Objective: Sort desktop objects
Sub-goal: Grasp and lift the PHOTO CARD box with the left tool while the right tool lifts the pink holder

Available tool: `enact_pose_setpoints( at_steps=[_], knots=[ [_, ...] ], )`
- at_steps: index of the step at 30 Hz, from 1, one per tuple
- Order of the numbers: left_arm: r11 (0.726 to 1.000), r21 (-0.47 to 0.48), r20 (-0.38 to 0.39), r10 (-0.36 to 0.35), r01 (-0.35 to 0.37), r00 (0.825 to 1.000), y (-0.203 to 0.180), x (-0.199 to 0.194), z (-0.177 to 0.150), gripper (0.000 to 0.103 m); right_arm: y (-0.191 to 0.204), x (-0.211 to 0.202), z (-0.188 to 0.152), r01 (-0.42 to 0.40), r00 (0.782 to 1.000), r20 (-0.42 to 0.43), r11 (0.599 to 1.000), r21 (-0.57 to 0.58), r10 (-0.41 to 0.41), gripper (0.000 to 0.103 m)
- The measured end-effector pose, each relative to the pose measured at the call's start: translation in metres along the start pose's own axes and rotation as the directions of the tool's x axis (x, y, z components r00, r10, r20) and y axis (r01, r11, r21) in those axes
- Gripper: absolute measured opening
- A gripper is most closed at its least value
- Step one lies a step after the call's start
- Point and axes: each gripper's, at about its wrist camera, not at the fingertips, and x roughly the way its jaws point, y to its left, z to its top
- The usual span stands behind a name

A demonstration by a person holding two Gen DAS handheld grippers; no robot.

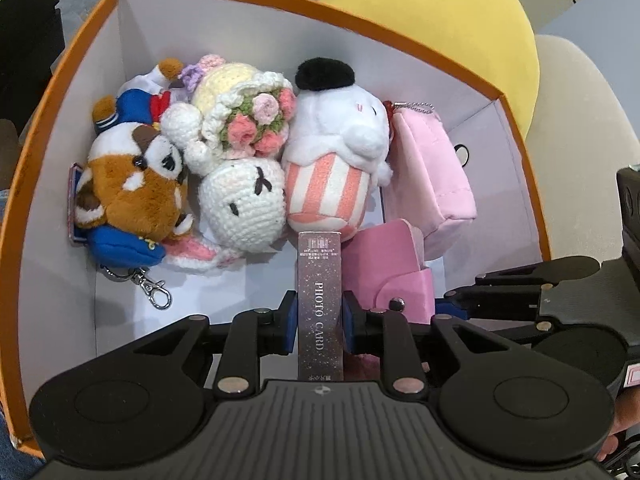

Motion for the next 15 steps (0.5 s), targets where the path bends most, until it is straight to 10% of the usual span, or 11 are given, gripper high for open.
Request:
enact_pose_setpoints(
  at_steps=[15],
  knots=[
    [0.990,0.038,0.187,-0.142,0.138,0.972,-0.039,-0.080,0.040,0.025,0.015,-0.105,-0.012,0.064,0.982,0.184,0.994,-0.091,-0.047,0.023]
  ],
)
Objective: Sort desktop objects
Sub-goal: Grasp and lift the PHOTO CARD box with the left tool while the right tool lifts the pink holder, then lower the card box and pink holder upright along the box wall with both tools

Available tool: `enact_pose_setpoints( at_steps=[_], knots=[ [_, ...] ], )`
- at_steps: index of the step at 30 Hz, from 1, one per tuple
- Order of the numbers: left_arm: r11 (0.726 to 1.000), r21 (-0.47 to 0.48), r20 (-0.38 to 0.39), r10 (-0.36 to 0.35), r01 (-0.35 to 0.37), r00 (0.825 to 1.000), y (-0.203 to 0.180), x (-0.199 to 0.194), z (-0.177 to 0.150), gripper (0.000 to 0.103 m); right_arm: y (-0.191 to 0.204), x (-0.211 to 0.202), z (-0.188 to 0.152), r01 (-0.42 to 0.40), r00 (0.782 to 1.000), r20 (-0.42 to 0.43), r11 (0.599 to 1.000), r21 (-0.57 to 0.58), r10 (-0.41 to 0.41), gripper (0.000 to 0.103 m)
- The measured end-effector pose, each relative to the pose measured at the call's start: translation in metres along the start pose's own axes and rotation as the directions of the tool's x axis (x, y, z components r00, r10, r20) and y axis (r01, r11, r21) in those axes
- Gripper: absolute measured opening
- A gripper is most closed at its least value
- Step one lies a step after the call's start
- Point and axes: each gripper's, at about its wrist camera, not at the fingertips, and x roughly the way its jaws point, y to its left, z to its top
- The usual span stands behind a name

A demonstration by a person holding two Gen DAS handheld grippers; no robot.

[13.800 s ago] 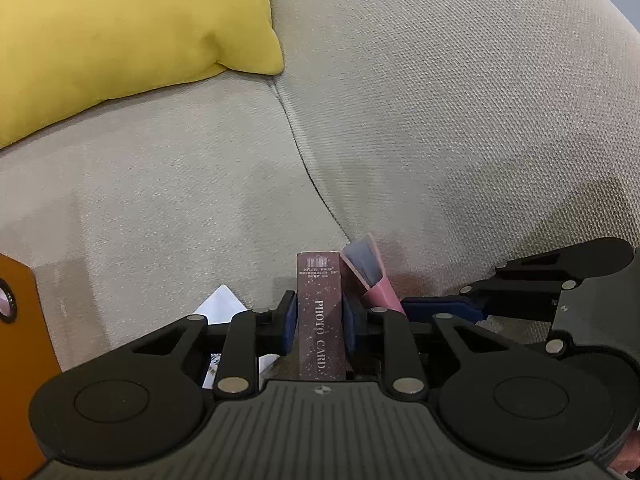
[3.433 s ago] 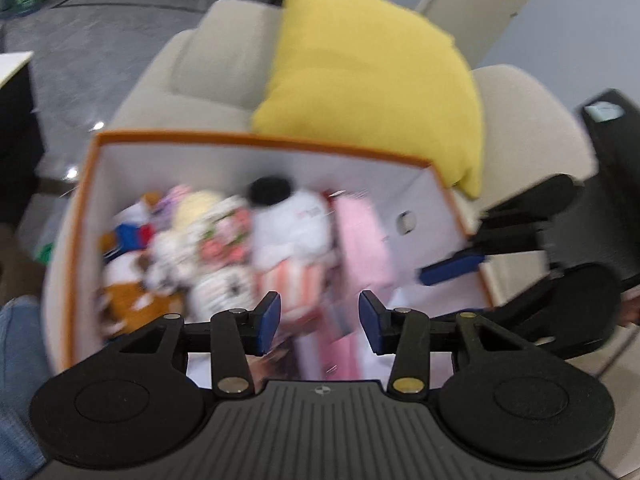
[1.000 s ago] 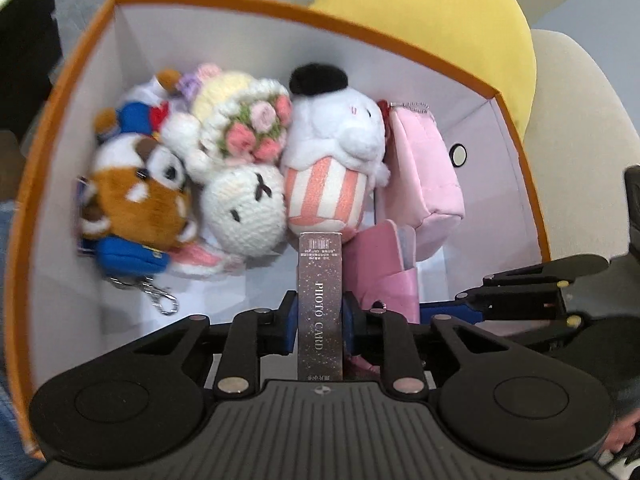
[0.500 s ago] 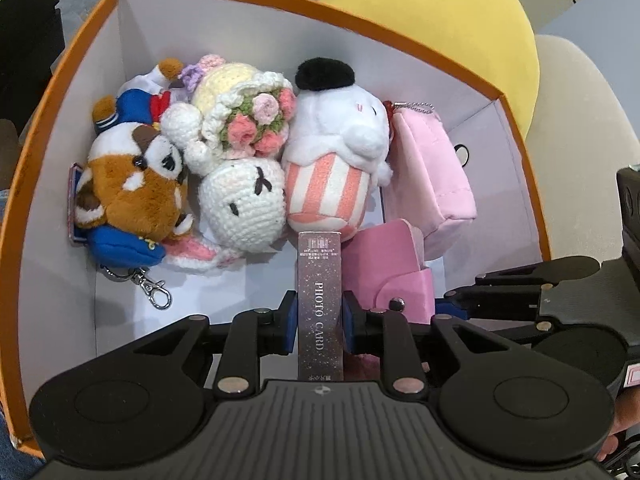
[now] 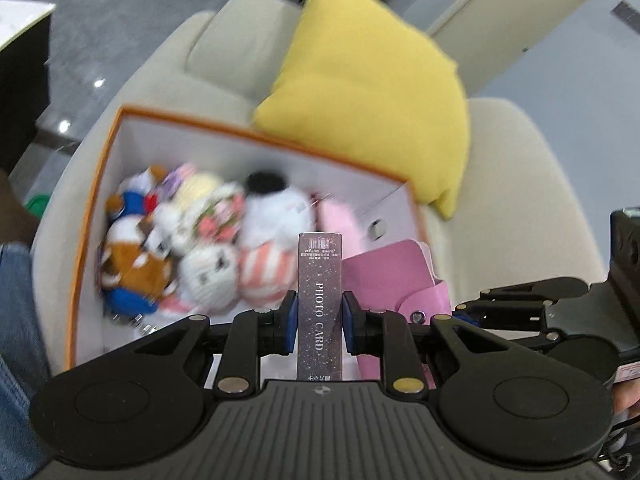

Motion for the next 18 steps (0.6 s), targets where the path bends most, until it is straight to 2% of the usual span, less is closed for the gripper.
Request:
enact_pose_setpoints(
  at_steps=[3,7,12,15,18],
  knots=[
    [0.999,0.021,0.021,-0.034,0.034,0.999,-0.016,0.005,0.008,0.025,-0.007,-0.021,0.005,0.069,0.997,0.038,0.998,0.008,-0.069,0.023],
    [0.993,0.018,0.004,-0.116,0.116,0.993,-0.036,0.032,0.027,0.025,-0.027,-0.048,0.006,0.151,0.985,0.074,0.987,0.055,-0.155,0.023],
    [0.988,-0.014,-0.040,-0.156,0.155,0.987,-0.048,0.078,0.039,0.025,-0.060,-0.071,0.002,0.160,0.978,0.109,0.975,0.153,-0.178,0.023],
    [0.989,-0.029,-0.062,-0.145,0.143,0.988,-0.049,0.106,0.043,0.025,-0.072,-0.071,-0.001,0.154,0.977,0.118,0.970,0.187,-0.178,0.023],
    [0.997,-0.017,-0.090,-0.080,0.079,0.993,-0.052,0.134,0.046,0.025,-0.078,-0.066,-0.002,0.130,0.981,0.119,0.971,0.199,-0.155,0.023]
  ],
)
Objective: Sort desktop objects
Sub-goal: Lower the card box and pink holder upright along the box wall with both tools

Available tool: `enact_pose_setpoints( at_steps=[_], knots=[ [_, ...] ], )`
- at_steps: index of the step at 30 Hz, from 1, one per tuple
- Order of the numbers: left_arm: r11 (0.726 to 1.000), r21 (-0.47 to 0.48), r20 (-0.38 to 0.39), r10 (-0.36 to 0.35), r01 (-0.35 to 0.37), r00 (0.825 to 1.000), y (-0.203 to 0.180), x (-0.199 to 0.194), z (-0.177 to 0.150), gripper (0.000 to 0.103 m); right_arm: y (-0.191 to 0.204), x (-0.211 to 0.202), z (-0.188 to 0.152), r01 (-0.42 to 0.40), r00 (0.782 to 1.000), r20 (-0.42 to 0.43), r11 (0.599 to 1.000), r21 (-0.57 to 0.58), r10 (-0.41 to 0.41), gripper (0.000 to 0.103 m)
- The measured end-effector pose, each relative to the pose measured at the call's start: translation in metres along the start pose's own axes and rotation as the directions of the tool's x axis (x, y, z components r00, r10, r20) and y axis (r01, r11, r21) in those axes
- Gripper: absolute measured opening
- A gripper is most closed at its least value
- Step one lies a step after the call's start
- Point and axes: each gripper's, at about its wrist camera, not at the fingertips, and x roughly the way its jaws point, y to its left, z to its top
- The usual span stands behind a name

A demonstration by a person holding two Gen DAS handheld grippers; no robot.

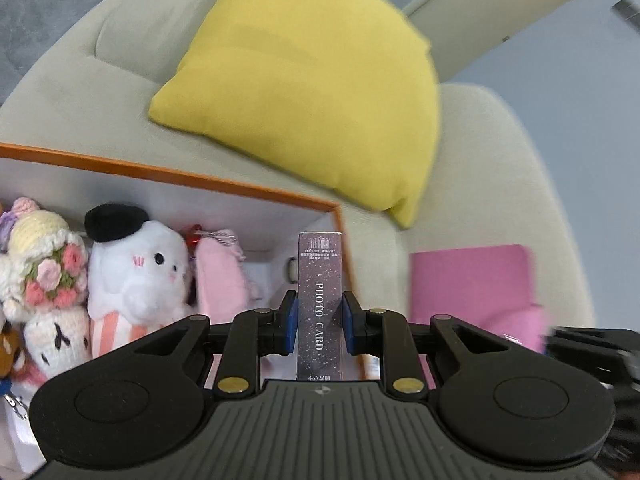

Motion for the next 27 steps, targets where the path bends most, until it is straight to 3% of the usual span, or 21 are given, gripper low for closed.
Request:
enact_pose_setpoints(
  at_steps=[5,10,17,27],
  knots=[
    [0.993,0.043,-0.047,0.111,-0.109,0.993,-0.003,0.029,-0.004,0.025,-0.004,0.009,0.004,-0.052,0.999,0.003,0.999,-0.001,0.052,0.023],
    [0.971,0.080,-0.032,0.230,-0.227,0.973,0.000,0.024,-0.009,0.025,0.001,0.033,0.011,-0.084,0.996,-0.019,0.996,0.011,0.084,0.023],
    [0.966,0.056,0.002,0.254,-0.254,0.967,0.013,0.013,-0.010,0.025,0.011,0.067,0.015,-0.060,0.995,-0.077,0.998,0.012,0.061,0.023],
    [0.987,-0.047,0.011,0.155,-0.154,0.988,0.040,0.000,-0.014,0.025,0.036,0.114,0.029,0.010,0.988,-0.154,0.996,-0.088,-0.023,0.023]
  ],
)
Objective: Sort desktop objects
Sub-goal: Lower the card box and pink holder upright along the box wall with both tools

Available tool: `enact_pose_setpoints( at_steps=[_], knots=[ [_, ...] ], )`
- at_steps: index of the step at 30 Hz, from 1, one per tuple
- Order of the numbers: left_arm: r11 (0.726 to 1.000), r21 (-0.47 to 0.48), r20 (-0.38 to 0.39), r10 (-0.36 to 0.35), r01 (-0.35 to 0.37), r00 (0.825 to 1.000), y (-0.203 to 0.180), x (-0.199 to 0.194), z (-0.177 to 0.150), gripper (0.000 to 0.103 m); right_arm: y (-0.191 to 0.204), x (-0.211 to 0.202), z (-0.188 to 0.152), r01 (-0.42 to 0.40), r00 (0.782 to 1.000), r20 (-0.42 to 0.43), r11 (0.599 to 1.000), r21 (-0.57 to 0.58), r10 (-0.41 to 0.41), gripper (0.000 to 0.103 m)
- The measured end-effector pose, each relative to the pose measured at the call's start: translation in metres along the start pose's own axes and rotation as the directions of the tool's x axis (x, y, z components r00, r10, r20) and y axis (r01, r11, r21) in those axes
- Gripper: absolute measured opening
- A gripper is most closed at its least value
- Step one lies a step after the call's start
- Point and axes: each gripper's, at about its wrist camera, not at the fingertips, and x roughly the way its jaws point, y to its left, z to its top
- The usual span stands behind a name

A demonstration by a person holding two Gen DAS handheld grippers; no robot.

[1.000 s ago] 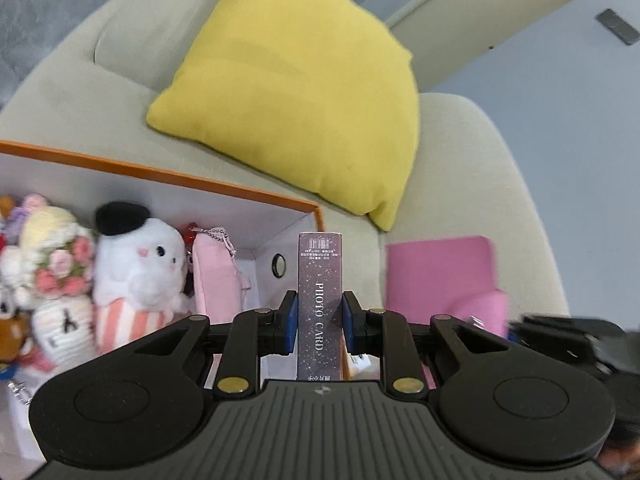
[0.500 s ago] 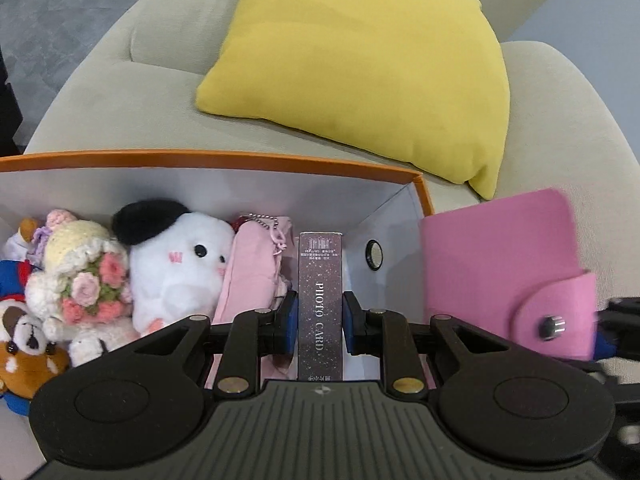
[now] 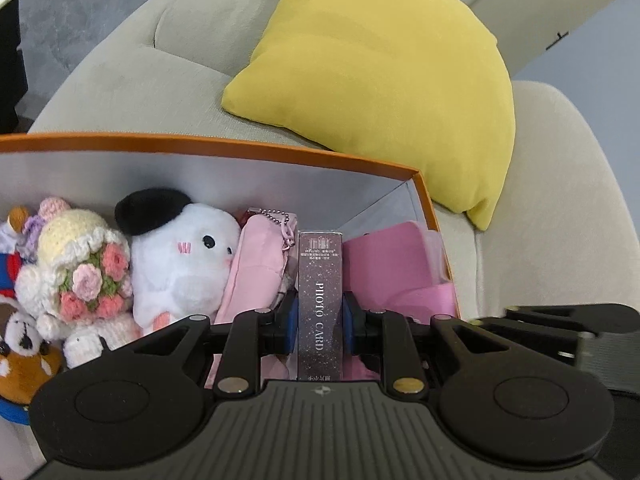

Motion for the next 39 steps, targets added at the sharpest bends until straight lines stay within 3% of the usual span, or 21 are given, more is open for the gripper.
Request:
enact_pose_setpoints(
  at_steps=[10,17,20,24,31,37,39],
  knots=[
    [0.998,-0.056,0.021,-0.017,0.018,1.000,0.003,-0.001,0.001,0.025,0.021,0.021,0.005,0.147,0.989,0.004,0.979,-0.140,-0.148,0.024],
    [0.997,-0.075,0.021,-0.032,0.033,0.999,0.003,0.003,0.005,0.029,0.022,0.018,0.006,0.173,0.985,0.023,0.960,-0.221,-0.172,0.029],
    [0.997,-0.076,0.022,-0.030,0.031,0.999,0.002,0.006,0.007,0.030,0.019,0.014,0.008,0.155,0.988,0.025,0.959,-0.237,-0.153,0.032],
    [0.995,-0.083,0.029,-0.058,0.060,0.998,0.001,0.006,0.007,0.044,0.020,0.012,0.007,0.153,0.988,0.025,0.954,-0.257,-0.151,0.032],
    [0.993,-0.060,0.043,-0.099,0.102,0.994,-0.002,-0.003,0.005,0.044,0.017,-0.008,0.000,0.142,0.990,0.050,0.953,-0.268,-0.133,0.034],
    [0.996,0.029,0.067,-0.085,0.083,0.994,-0.008,-0.028,0.000,0.040,0.016,-0.027,-0.018,0.108,0.993,0.072,0.957,-0.271,-0.091,0.032],
    [0.997,0.063,0.084,-0.052,0.047,0.995,-0.009,-0.040,-0.005,0.040,0.018,-0.032,-0.027,0.088,0.995,0.073,0.956,-0.280,-0.070,0.032]
  ],
)
